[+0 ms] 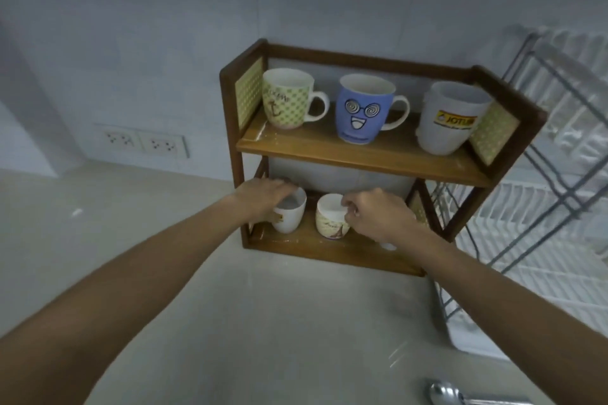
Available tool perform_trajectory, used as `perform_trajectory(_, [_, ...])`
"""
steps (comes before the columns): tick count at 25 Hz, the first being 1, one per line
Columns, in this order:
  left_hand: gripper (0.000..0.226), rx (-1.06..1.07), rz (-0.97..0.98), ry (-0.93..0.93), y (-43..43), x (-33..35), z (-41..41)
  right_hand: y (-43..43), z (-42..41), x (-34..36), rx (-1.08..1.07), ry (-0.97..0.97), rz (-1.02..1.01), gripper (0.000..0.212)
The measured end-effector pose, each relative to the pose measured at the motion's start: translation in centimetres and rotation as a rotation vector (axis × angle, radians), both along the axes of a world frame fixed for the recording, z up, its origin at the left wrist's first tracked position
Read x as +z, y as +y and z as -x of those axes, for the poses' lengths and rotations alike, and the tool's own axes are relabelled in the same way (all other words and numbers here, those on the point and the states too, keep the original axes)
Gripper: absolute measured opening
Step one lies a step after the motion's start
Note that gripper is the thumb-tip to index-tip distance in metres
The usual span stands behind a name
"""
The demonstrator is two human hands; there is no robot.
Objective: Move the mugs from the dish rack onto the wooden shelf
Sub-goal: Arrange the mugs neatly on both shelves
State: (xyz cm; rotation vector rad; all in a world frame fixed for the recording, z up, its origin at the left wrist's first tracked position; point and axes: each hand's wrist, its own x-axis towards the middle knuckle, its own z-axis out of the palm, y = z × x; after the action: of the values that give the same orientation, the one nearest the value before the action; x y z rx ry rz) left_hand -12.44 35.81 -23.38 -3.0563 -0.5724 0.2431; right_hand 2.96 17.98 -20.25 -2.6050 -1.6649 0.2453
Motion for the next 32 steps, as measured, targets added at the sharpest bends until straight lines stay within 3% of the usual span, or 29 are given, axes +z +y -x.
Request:
perform_trajectory(3, [0.082, 0.254, 0.114, 0.113, 1.4, -0.8, -3.2, 4.3, -2.3, -1.4, -0.013, 0.08, 0.156, 0.063])
perform_trajectory(6, [0.082, 0.339, 0.174, 0.215, 2.0, -2.1, -5.6, 6.8, -3.1, -3.6, 0.032, 0.068, 0.346, 0.089])
perform_trajectory(10, [0.082, 0.333, 0.123, 0.17, 2.5, -3.2, -6.1, 7.2, -3.8, -5.9, 0.072, -0.108, 0.353, 0.079])
perform_trajectory(12, [0.082, 0.344, 0.106, 0.156, 2.4, -3.2, -6.1, 6.8, -4.3, -6.3, 0.071, -0.089, 0.255, 0.088])
perform_trajectory(17, [0.073, 0.167, 0.467, 0.177, 2.9, -1.5, -5.4, 6.9, -5.1, -6.7, 0.085, -0.048, 0.275, 0.092])
perform_trajectory(19, [0.078, 0.243, 0.405, 0.072, 2.4, -1.6, -5.8, 7.0, -5.3, -6.7, 0.08, -0.046, 0.274, 0.093])
perform_trajectory(22, [0.094, 0.343, 0.144, 0.131, 1.7, -2.7, -6.2, 7.4, -5.4, -6.6, 0.078, 0.025, 0.272, 0.095])
perform_trajectory(25, [0.085, 0.318, 0.166, 0.163, 2.1, -2.6, -6.4, 7.7, -5.1, -6.4, 0.083, 0.003, 0.276, 0.095])
perform_trajectory(29, [0.089, 0.266, 0.252, 0.305, 2.6, -1.4, -6.0, 7.9, -4.6, -6.5, 0.077, -0.012, 0.311, 0.095])
perform_trajectory(32, [0.088, 0.249, 0.203, 0.301, 2.5, -1.1, -5.7, 8.0, -4.4, -6.5, 0.083, -0.024, 0.317, 0.093])
